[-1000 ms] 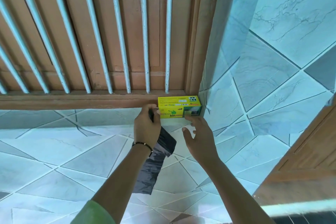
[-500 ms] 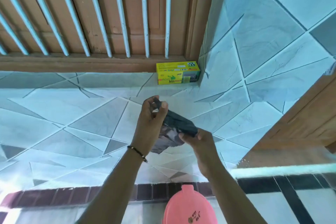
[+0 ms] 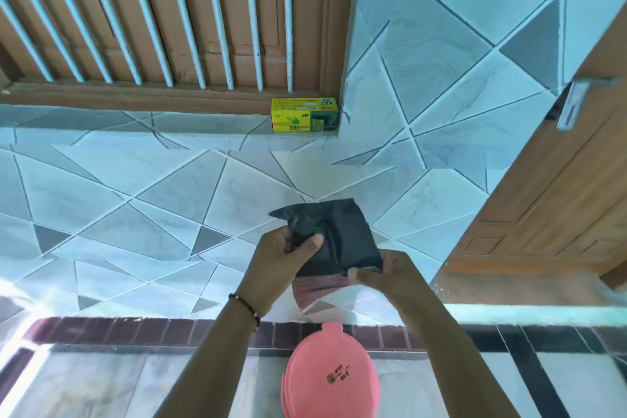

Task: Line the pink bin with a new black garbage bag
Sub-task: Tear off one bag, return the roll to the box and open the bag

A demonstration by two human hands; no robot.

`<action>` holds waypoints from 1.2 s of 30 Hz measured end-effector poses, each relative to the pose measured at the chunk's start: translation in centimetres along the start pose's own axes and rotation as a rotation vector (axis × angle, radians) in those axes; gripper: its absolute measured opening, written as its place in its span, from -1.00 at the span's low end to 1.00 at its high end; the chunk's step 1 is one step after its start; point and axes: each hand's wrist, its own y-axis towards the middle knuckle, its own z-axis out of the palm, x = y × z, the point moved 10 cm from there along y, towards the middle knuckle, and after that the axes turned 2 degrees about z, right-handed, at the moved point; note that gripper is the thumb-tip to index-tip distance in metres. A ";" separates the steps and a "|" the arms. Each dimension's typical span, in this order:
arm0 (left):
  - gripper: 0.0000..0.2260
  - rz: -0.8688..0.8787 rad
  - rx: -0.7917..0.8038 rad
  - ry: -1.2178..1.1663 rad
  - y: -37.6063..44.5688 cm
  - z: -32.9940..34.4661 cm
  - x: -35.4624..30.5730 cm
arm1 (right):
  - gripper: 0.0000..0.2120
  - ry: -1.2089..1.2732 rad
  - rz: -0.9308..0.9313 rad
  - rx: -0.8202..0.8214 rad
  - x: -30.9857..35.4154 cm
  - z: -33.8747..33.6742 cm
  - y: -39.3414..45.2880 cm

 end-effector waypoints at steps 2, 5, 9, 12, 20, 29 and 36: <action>-0.72 -0.056 0.059 -0.023 -2.1 2.1 0.4 | -0.79 0.026 0.016 -0.016 -1.3 -1.0 -2.0; -0.59 -0.097 0.222 0.103 -6.0 5.7 1.5 | -0.84 0.194 -0.002 -0.023 -1.9 -2.4 -4.6; -0.88 -0.028 0.133 0.235 -9.3 7.3 1.3 | -0.79 0.279 0.018 0.009 -3.1 -3.6 -7.6; -0.86 -0.055 0.001 0.156 -10.9 7.5 1.8 | -0.78 0.175 0.082 0.121 -4.8 -3.0 -10.2; -0.81 -0.117 0.209 0.213 -13.9 10.9 3.3 | -0.84 0.269 0.093 0.071 -5.1 -5.3 -12.5; -0.69 -0.212 0.127 -0.095 -12.1 10.6 2.6 | -0.89 0.318 0.068 0.071 -4.4 -5.8 -13.0; -0.76 -0.240 0.151 -0.083 -12.9 10.1 4.1 | -0.77 0.398 0.093 0.087 -4.3 -4.4 -12.5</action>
